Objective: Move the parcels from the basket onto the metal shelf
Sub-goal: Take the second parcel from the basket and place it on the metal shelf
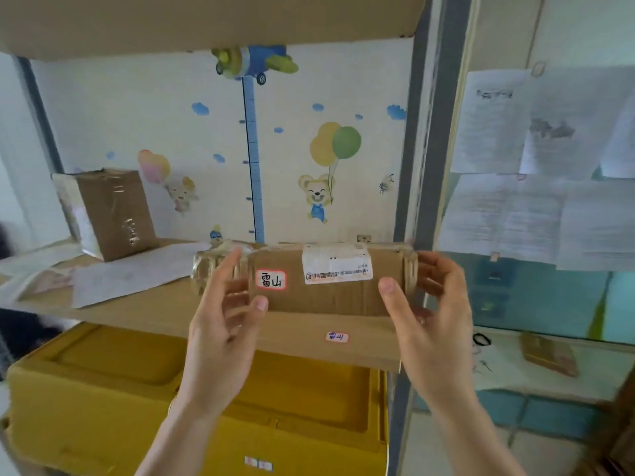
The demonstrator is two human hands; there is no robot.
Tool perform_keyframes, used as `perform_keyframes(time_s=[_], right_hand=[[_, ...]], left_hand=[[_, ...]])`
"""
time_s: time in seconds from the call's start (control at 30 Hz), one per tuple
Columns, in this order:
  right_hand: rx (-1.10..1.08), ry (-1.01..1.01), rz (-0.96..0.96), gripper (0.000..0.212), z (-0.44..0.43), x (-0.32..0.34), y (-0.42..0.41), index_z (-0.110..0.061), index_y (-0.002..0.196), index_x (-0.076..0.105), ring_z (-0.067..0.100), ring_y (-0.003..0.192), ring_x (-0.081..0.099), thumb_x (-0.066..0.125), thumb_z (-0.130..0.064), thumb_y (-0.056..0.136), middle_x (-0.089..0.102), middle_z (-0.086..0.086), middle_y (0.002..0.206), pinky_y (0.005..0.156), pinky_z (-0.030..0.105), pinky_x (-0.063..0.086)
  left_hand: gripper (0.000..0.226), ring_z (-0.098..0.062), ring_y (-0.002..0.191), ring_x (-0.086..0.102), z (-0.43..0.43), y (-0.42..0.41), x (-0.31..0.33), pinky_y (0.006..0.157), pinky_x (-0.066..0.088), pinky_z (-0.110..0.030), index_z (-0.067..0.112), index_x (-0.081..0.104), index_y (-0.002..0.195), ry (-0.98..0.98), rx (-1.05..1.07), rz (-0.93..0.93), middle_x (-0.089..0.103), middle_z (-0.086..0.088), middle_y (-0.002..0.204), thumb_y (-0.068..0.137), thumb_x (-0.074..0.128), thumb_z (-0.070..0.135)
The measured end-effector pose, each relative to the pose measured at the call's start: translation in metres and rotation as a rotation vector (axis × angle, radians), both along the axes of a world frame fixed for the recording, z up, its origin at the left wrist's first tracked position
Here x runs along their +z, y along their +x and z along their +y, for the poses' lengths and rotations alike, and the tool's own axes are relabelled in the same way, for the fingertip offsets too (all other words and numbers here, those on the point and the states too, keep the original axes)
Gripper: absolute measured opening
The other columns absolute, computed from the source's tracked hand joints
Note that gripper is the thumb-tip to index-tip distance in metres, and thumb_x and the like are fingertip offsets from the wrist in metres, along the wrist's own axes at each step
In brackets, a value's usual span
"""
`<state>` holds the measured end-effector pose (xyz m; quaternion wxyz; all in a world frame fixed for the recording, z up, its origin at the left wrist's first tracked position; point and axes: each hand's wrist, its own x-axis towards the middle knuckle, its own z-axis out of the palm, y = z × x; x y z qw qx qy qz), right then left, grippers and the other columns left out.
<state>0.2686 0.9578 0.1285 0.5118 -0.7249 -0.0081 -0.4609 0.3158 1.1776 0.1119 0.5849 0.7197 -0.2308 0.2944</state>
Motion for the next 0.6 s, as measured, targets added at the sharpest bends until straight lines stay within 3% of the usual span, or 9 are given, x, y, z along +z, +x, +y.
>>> perform_keyframes(time_s=[0.1, 0.23, 0.33, 0.43, 0.6], right_hand=[[-0.241, -0.225, -0.051, 0.053, 0.009, 0.0, 0.018, -0.009, 0.138, 0.049, 0.011, 0.11, 0.057, 0.069, -0.034, 0.095, 0.061, 0.004, 0.125, 0.09, 0.021, 0.052], [-0.407, -0.39, -0.066, 0.059, 0.033, -0.014, 0.034, -0.005, 0.14, 0.049, 0.019, 0.118, 0.052, 0.067, -0.033, 0.092, 0.058, 0.015, 0.131, 0.094, 0.026, 0.046], [-0.499, -0.431, -0.023, 0.054, 0.046, -0.016, 0.045, -0.005, 0.14, 0.052, 0.028, 0.121, 0.056, 0.067, -0.028, 0.094, 0.06, 0.018, 0.134, 0.098, 0.026, 0.039], [-0.576, -0.449, 0.096, 0.053, 0.048, -0.016, 0.054, -0.006, 0.14, 0.052, 0.031, 0.113, 0.063, 0.068, -0.013, 0.09, 0.061, 0.018, 0.131, 0.088, 0.032, 0.046], [-0.679, -0.482, 0.447, 0.049, 0.041, -0.026, 0.056, -0.02, 0.13, 0.065, 0.026, 0.101, 0.067, 0.081, -0.016, 0.084, 0.063, 0.01, 0.127, 0.07, 0.024, 0.044]], left_hand=[[0.065, -0.002, 0.103, 0.071, -0.003, 0.044, -0.002, 0.079, 0.061, -0.02, 0.033, 0.036, 0.156, 0.151, -0.017, 0.004, 0.072, 0.02, 0.117, 0.097, 0.063, 0.02], [0.064, 0.012, 0.088, 0.07, -0.005, 0.085, -0.021, 0.064, 0.052, -0.005, 0.039, 0.044, 0.145, 0.335, 0.037, 0.07, 0.066, 0.037, 0.096, 0.093, 0.071, 0.014], [0.065, -0.011, 0.092, 0.074, -0.008, 0.096, -0.032, 0.073, 0.059, -0.026, 0.03, 0.046, 0.149, 0.476, 0.068, 0.098, 0.076, 0.017, 0.105, 0.091, 0.074, 0.022], [0.067, -0.015, 0.086, 0.071, -0.008, 0.097, -0.034, 0.074, 0.057, -0.028, 0.024, 0.05, 0.149, 0.532, 0.104, 0.021, 0.071, 0.007, 0.115, 0.088, 0.077, 0.025], [0.071, -0.021, 0.095, 0.073, -0.008, 0.096, -0.033, 0.075, 0.064, -0.037, 0.018, 0.051, 0.15, 0.569, 0.142, -0.028, 0.067, -0.002, 0.122, 0.085, 0.079, 0.008]])
